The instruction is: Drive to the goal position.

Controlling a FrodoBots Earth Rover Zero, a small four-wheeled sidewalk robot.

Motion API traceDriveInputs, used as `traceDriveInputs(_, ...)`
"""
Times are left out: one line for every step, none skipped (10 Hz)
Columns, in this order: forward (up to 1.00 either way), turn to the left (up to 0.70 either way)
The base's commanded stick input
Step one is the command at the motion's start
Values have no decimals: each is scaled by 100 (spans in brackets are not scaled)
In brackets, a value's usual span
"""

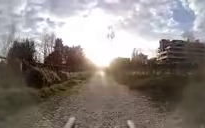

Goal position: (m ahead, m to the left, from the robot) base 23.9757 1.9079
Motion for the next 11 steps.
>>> traceDriveInputs(50,0)
traceDriveInputs(50,0)
traceDriveInputs(50,0)
traceDriveInputs(50,0)
traceDriveInputs(50,0)
traceDriveInputs(50,0)
traceDriveInputs(50,0)
traceDriveInputs(50,0)
traceDriveInputs(50,0)
traceDriveInputs(50,0)
traceDriveInputs(50,0)
